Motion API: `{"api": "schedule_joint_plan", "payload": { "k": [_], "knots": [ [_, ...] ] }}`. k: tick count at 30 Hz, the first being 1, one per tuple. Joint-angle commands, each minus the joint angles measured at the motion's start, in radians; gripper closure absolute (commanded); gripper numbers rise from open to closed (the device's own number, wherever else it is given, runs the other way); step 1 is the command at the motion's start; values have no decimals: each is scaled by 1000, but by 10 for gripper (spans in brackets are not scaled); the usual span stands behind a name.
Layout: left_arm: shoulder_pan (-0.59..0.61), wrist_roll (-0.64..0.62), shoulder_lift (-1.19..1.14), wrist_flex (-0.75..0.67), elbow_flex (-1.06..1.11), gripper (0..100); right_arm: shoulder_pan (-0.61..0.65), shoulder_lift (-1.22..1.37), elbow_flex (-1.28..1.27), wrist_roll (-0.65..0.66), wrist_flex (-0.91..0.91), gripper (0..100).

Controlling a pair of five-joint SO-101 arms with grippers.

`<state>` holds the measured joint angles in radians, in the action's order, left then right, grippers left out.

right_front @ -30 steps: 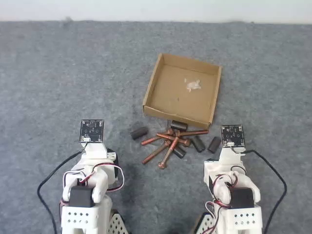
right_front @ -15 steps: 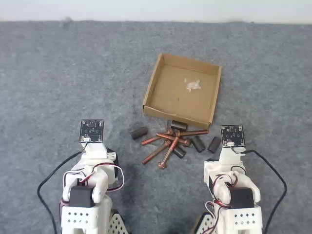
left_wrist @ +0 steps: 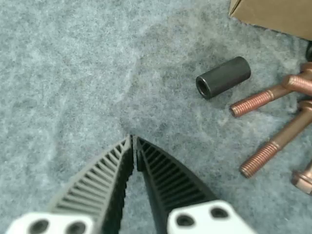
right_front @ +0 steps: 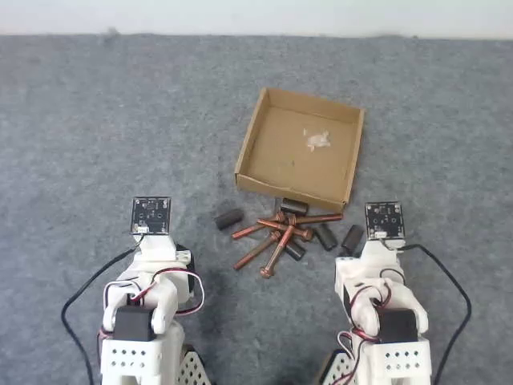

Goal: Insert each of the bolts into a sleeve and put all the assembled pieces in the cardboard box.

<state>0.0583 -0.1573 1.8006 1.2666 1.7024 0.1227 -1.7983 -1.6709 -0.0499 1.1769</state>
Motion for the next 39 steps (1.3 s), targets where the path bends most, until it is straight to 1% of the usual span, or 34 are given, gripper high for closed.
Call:
{"api": "schedule_joint_plan", "payload": {
  "k": [1,5,11,15,19,20,25,28,31,36,39],
  "knots": [
    [8,5,23,-31,-24,988,-7,-1,-12,-2,-71,992],
    [8,5,23,-40,-24,988,-10,-1,-12,-2,-127,992],
    [8,5,23,-31,-22,988,-105,1,-12,2,-208,992],
    [8,6,23,6,-33,988,-116,10,-8,8,-173,993],
    [9,6,23,6,-36,988,-136,12,43,-35,-108,993],
    [9,14,21,8,-38,988,-136,12,52,-35,-99,993],
    [9,133,21,9,-59,988,-136,13,55,-35,-96,994],
    [9,143,15,14,-71,988,-134,35,66,-35,-94,994],
    [9,144,-35,0,-85,988,-111,140,130,-34,-97,994],
    [9,144,-180,-32,-133,989,-90,463,307,15,-105,993],
    [11,146,-259,-69,-153,989,-87,645,408,-18,-105,993]
  ]
}}
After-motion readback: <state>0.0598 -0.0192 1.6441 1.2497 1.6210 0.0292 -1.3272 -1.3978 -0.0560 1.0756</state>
